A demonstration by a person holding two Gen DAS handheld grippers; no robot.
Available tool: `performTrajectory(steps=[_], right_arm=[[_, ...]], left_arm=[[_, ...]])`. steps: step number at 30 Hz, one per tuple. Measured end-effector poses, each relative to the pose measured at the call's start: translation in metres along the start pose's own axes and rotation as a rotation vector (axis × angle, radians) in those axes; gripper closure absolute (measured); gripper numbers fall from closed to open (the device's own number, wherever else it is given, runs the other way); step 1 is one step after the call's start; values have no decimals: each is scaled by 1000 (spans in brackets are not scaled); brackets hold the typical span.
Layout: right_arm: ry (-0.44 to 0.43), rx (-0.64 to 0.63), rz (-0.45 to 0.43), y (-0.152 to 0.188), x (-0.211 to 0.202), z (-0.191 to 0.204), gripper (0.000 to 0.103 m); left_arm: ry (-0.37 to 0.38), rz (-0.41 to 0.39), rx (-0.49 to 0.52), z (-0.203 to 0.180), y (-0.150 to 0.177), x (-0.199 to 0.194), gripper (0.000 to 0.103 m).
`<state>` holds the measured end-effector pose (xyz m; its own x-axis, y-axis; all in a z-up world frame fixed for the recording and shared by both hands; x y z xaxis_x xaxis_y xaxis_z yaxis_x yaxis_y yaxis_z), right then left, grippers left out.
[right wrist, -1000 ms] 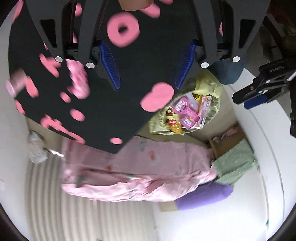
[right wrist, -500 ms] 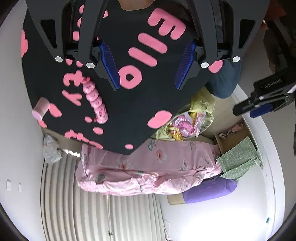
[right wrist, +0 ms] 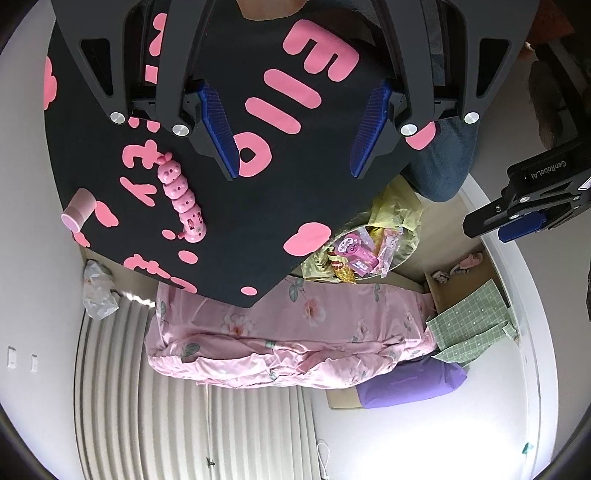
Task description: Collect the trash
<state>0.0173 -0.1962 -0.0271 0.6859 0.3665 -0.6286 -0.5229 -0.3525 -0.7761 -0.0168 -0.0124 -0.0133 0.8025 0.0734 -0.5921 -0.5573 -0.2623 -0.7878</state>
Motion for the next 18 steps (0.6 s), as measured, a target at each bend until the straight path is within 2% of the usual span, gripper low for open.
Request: performTrajectory(steps=[18], right_arm=[[-5,1,2,0,1,2,44]], left_arm=[[5,2,8,-1,1,-2,24]])
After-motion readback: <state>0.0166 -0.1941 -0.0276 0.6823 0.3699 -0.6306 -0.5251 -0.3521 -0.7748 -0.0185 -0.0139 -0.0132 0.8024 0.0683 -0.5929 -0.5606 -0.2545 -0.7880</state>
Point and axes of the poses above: each gripper's, at about its wrist camera, not at the fingertips, and x roughly the way its jaws point, z to its left, y to its underside, the point moved 6 cm from there along x, roughly the way its jaws point, and after that the axes turned 9 degrees about -x, right-handed, at the moved point
